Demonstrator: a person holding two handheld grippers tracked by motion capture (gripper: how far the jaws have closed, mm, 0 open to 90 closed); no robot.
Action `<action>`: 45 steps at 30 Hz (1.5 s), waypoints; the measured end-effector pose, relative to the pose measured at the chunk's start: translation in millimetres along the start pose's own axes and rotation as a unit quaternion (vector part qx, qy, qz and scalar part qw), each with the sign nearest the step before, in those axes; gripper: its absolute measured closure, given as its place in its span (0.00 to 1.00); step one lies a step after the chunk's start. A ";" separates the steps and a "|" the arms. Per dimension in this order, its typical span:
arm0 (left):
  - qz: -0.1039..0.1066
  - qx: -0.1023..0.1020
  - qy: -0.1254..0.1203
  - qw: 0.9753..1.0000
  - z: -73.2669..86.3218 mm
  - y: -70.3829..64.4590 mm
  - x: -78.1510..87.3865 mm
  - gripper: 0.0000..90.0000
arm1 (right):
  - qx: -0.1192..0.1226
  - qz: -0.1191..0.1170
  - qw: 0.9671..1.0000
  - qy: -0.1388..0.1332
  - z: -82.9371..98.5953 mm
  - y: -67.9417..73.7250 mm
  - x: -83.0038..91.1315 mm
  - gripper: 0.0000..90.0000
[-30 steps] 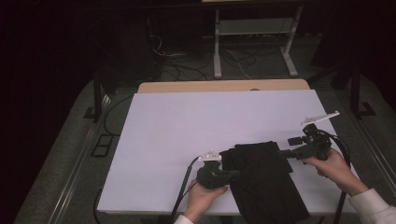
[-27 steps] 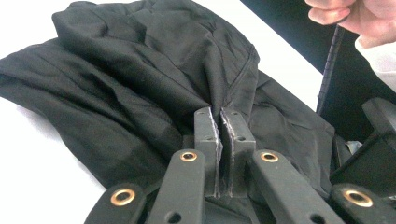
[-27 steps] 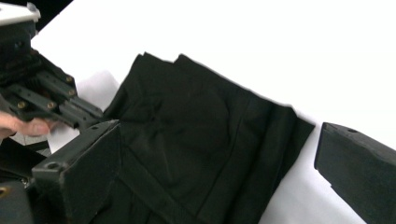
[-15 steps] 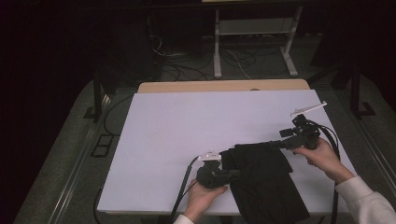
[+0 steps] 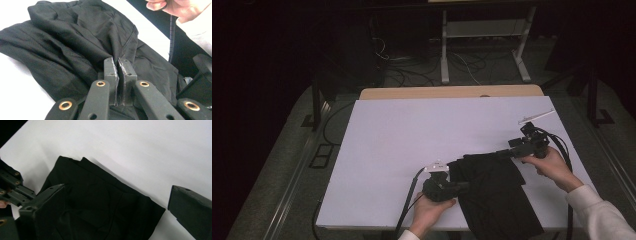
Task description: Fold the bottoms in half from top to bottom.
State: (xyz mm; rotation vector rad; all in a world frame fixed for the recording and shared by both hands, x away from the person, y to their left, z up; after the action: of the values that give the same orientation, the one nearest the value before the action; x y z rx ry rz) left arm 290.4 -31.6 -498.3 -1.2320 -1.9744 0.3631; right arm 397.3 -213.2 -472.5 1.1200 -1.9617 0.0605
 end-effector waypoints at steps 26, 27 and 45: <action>0.003 0.001 0.000 1.000 2.5 0.3 -3.1 0.94 | -0.006 -0.011 1.000 0.024 7.9 -12.4 -28.9 0.33; 0.004 0.002 0.001 1.000 2.6 0.2 -3.0 0.94 | -0.005 -0.010 1.000 0.022 7.6 -12.1 -29.2 0.37; 0.007 0.002 -0.001 1.000 1.9 -1.9 -4.8 0.94 | -0.044 -0.021 0.999 0.016 10.6 -9.5 -23.5 0.93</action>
State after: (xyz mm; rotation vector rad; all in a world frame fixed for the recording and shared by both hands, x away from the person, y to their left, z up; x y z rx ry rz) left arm 288.9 -36.3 -500.6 -1.2444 -1.9666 0.3745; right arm 402.8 -207.3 -498.7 1.0948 -1.8944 -0.0305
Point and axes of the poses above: each handheld gripper's, and its own axes: x roughly backward along the jaws, z roughly out of its underside, y roughly to its left, the point moved 9 cm from there along -x, roughly forward along the jaws, and after that the axes turned 7 degrees about x, right-handed, at the moved point
